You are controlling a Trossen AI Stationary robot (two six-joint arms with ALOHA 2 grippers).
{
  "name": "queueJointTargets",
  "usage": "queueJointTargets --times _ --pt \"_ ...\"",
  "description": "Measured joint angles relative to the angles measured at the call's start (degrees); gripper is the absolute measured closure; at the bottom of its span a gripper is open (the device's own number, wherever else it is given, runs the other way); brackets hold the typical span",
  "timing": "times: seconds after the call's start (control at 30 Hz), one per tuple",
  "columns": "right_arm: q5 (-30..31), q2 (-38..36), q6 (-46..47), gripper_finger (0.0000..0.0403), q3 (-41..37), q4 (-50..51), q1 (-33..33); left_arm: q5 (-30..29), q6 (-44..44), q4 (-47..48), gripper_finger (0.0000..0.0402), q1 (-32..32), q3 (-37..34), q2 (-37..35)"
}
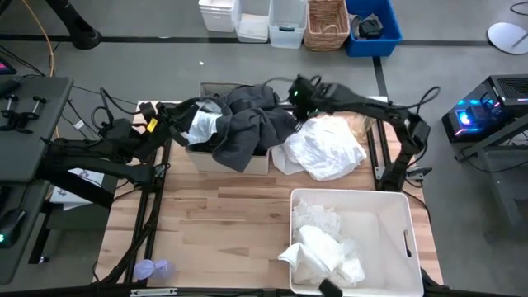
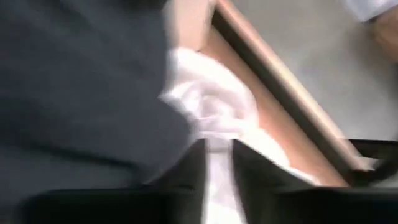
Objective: Sort clothes
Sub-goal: Put the black shorts into the laundry organizer
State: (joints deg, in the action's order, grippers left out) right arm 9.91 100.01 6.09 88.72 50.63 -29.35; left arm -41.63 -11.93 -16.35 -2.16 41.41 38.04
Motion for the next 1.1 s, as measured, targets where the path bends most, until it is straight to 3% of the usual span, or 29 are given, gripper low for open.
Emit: queueJointTargets --times 0.03,0.1,0.3,0.47,0.8,0.97,1.1 --pt "0.69 -0.02 0.74 0.0366 -1.35 -1.53 1.24 0.0 -0.02 -0.06 0.0229 -0.02 0.0 -0.03" --pt "4.79 -0.09 1.69 0.0387 -1.94 -4.6 4.11 0.02 0.01 -0.08 0.0229 0.01 0.0 -0.1" --pt "5.03 2.04 3.94 0.0399 -0.7 -10.71 9.85 -0.03 0.01 -0.19 0.0229 -0.02 0.0 -0.1" --pt "-3.11 3.4 4.45 0.0401 0.84 -22.48 12.2 -0.04 0.03 -0.21 0.0229 -0.01 0.0 -0.1" --pt "-4.67 4.19 4.46 0.0402 7.68 -42.05 16.24 -0.09 0.05 -0.21 0.0229 -0.01 0.0 -0.15" --pt "-5.46 10.22 7.15 0.0402 12.35 -45.83 17.39 -1.41 3.15 -1.56 0.0229 0.01 0.0 -0.2" --pt "-6.0 20.24 9.05 0.0403 20.7 -43.36 17.85 -2.5 10.01 -9.84 0.0229 0.17 0.0 -1.28"
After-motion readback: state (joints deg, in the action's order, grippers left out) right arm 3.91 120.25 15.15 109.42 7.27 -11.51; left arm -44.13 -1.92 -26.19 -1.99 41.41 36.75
